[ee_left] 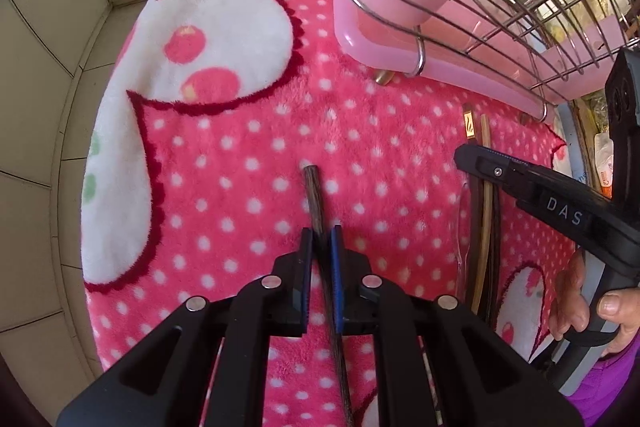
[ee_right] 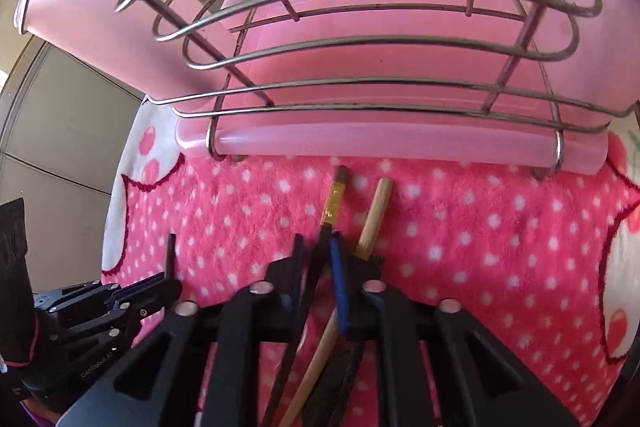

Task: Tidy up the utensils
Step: 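Grasp a dark chopstick with the left tool while the right grasps a gold-tipped chopstick, then lift both chopsticks off the cloth and carry them above the pink cup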

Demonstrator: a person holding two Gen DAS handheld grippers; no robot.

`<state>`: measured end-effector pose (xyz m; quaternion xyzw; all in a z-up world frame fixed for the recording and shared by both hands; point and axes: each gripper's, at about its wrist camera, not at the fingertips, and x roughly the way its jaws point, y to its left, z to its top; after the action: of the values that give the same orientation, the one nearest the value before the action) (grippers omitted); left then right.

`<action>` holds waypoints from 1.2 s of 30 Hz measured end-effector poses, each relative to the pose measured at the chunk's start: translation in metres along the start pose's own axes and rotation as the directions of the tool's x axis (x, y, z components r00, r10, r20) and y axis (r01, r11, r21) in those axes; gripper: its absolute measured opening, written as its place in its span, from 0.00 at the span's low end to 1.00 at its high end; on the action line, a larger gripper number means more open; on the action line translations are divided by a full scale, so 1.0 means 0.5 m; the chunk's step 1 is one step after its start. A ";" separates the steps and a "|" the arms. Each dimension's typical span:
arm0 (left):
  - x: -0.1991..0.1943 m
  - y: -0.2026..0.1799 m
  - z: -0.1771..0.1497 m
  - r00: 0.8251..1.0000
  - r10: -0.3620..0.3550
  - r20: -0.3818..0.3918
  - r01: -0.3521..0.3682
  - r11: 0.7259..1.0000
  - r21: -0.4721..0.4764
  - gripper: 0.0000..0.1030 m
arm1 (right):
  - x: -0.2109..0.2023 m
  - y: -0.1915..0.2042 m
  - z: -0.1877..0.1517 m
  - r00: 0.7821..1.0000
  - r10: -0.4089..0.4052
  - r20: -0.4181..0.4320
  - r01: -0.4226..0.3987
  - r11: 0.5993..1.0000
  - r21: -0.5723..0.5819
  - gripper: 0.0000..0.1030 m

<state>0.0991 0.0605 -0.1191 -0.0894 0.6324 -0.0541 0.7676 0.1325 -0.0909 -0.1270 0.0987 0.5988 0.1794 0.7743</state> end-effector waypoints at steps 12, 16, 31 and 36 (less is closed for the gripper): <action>0.011 -0.002 0.043 0.997 0.020 -0.068 -0.022 0.999 -0.023 0.08 | -0.122 -0.020 -0.042 0.985 0.081 0.150 -0.081 0.997 -0.005 0.07; 0.005 -0.018 0.025 0.999 0.026 -0.028 -0.026 1.000 0.004 0.08 | -0.176 -0.015 -0.061 0.972 0.089 0.216 -0.084 0.996 -0.032 0.07; -0.260 -0.038 -0.075 0.901 -0.106 0.421 0.101 0.994 0.034 0.05 | -0.405 -0.017 -0.130 0.847 0.064 0.527 -0.023 0.996 -0.084 0.06; -0.374 -0.057 -0.098 0.809 -0.131 0.573 0.116 0.991 0.064 0.05 | -0.494 -0.008 -0.139 0.774 0.061 0.631 0.004 0.995 -0.100 0.06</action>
<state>0.0158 0.0659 0.0573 -0.1325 0.3631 -0.0826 0.9186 0.0124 -0.1967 0.0734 0.1251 0.2928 0.1760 0.9315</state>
